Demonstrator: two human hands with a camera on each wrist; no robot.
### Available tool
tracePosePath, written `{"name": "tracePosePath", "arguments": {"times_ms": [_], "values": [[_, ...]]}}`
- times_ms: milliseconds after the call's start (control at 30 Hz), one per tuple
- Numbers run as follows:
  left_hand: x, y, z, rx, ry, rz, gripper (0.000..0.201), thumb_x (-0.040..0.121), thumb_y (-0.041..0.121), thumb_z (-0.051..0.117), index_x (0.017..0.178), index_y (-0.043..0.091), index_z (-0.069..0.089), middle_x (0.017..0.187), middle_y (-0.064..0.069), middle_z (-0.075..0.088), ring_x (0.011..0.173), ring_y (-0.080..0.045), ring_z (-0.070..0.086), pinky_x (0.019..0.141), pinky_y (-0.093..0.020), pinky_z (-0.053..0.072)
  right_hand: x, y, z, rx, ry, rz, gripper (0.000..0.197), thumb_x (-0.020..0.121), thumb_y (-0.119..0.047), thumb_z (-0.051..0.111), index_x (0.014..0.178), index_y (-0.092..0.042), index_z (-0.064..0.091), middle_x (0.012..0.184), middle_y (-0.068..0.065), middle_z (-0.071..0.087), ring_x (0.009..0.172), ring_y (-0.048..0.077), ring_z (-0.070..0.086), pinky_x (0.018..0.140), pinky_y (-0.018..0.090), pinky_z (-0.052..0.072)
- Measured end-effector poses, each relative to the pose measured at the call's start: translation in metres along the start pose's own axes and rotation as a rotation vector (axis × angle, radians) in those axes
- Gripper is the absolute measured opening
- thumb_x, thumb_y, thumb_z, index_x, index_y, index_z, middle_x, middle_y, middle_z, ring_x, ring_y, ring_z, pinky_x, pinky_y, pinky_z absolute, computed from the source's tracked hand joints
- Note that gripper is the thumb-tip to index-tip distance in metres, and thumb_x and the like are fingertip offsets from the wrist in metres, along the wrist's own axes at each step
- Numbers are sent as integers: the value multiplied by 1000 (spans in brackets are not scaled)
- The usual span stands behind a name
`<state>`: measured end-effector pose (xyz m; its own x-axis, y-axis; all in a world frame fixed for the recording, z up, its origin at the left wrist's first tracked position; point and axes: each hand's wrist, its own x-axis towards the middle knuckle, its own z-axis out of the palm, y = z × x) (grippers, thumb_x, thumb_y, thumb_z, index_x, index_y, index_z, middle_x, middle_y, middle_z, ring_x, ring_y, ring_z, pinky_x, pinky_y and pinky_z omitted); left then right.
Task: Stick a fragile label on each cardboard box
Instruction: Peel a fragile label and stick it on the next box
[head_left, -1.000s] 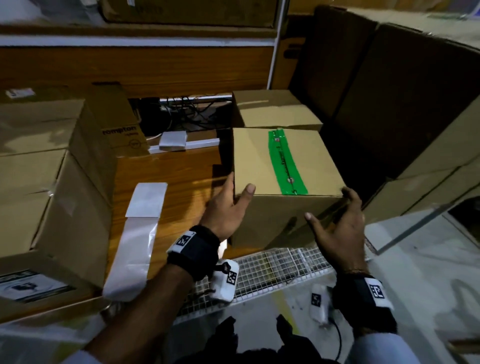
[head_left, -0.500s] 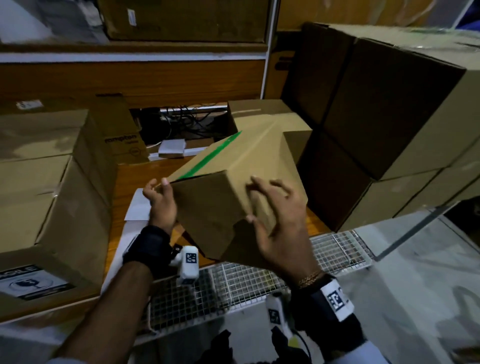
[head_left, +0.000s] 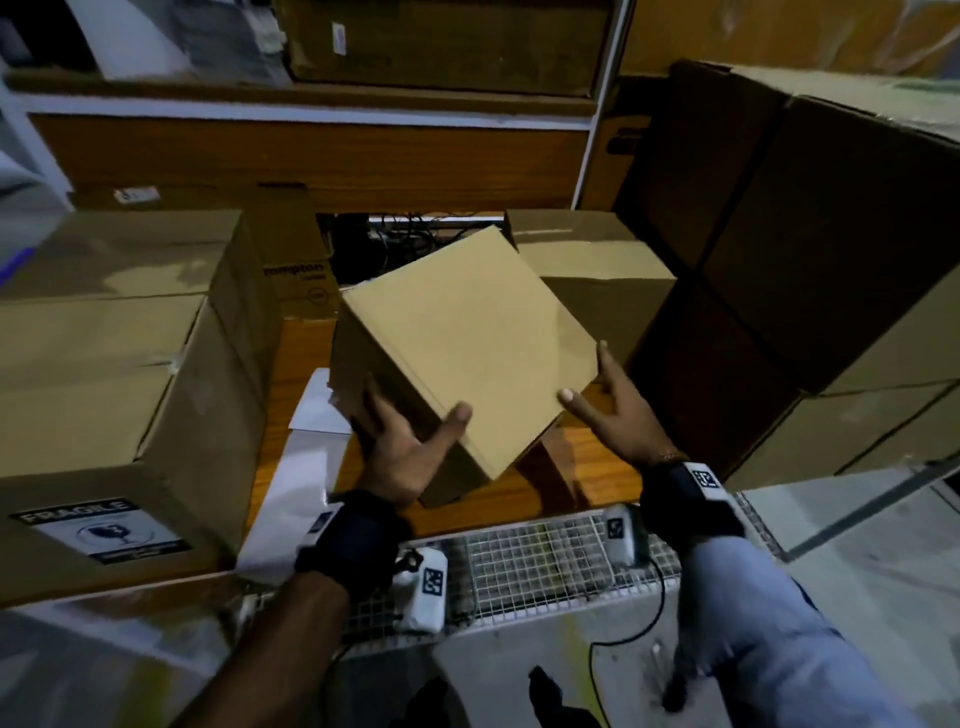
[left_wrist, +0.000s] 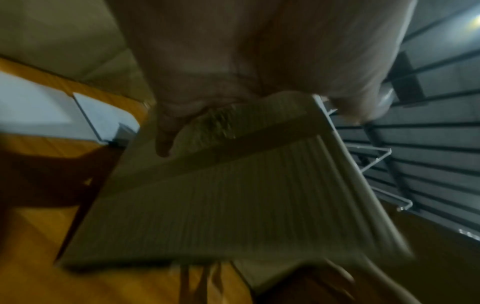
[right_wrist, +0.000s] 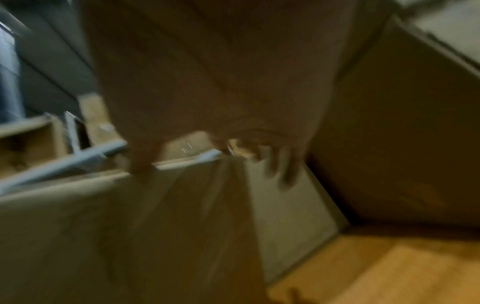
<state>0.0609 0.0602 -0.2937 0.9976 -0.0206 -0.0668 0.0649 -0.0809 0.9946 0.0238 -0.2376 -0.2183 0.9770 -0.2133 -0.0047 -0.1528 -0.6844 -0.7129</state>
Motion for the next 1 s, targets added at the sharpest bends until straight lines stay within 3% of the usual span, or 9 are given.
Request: {"name": "tracePosePath", "arguments": {"times_ms": [133,233,367,433,500,667,833,900,1000], "values": [[-8,18,6,-99,-10,-56,129,72,76,76,160,43,-13,167,12,25,148,-13,37,122,-44,33,8,-6,6,136,72,-34,111,67,-80,78,156,-37,29,149,-1,52,130,22,55,106,44,49],[-18,45,2,-177,-22,-27,114,74,64,79,162,37,12,160,10,41,142,-13,45,119,-43,38,-3,-11,7,173,179,-77,101,63,-77,82,139,-23,41,136,-1,54,123,19,55,100,38,49],[-21,48,-15,-145,-103,2,61,97,28,72,140,42,31,129,41,35,110,27,45,112,-26,35,-25,-15,7,200,246,-31,95,62,-77,79,130,-21,42,119,-9,58,113,18,60,88,31,47],[-24,50,-28,-97,-173,-8,75,87,43,81,147,49,35,153,25,40,143,9,33,120,-39,29,-31,-14,7,123,247,-50,106,61,-86,76,140,-23,42,133,0,56,119,17,57,95,36,50],[-21,48,-34,-117,-223,-14,89,80,44,86,153,45,35,154,6,50,145,-19,44,116,-48,39,-33,-17,7,70,224,-41,104,65,-90,67,142,-23,46,135,2,54,118,16,55,96,35,48],[-24,64,-48,-190,-264,14,92,75,-4,84,150,23,37,133,-2,68,118,-21,68,87,-30,59,-44,-44,7,219,224,-86,81,68,-65,86,125,-21,49,119,-7,65,107,10,64,87,31,56],[-30,67,-99,-160,-201,52,93,62,-20,83,136,21,45,119,4,75,115,-17,69,89,-28,60,-70,-67,21,258,172,-263,84,66,-34,98,130,-31,43,133,-11,53,123,7,56,96,23,55],[-32,64,-109,-122,-117,99,98,64,-21,79,143,20,38,113,5,75,107,-5,71,84,-21,59,-73,-68,34,173,167,-335,99,66,-26,98,145,-32,38,140,-12,44,129,4,48,102,19,50],[-36,53,-118,-29,-10,149,130,57,13,100,157,30,18,136,2,61,123,-13,64,91,-25,57,-71,-64,53,134,181,-383,103,71,-14,94,155,-23,35,143,-7,41,132,4,43,109,31,51]]}}
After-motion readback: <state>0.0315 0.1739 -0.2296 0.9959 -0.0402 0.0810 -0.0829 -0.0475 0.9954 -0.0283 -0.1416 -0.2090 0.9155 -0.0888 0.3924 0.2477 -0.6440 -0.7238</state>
